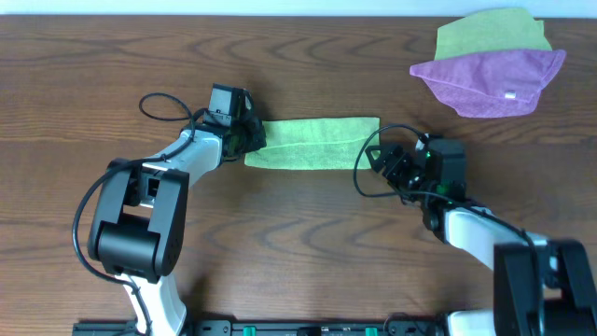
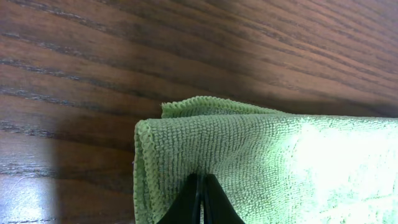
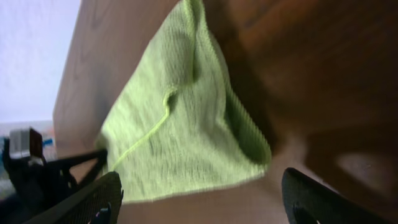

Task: Fold the cloth

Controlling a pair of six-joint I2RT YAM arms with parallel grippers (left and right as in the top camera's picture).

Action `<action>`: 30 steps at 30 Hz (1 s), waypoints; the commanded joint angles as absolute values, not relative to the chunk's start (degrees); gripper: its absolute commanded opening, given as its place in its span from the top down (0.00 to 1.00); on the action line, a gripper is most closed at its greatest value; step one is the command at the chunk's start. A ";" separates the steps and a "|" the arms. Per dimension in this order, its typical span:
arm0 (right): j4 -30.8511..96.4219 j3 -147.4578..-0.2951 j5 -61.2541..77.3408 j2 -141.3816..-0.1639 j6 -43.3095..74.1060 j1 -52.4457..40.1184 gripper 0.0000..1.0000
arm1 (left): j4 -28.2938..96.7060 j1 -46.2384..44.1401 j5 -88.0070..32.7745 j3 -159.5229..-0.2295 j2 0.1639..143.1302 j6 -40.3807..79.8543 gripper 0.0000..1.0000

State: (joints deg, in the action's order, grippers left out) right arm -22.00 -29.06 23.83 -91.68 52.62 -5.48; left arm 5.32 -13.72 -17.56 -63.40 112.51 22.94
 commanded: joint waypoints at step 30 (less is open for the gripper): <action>-42.72 -29.85 -5.80 -109.10 65.76 -17.87 0.36 | 9.23 -13.89 -16.51 -64.47 113.16 23.16 0.95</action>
State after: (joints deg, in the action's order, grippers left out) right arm -44.47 -30.20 -0.84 -105.80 64.97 -17.82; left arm 8.12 -13.72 -17.58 -64.03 112.51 22.92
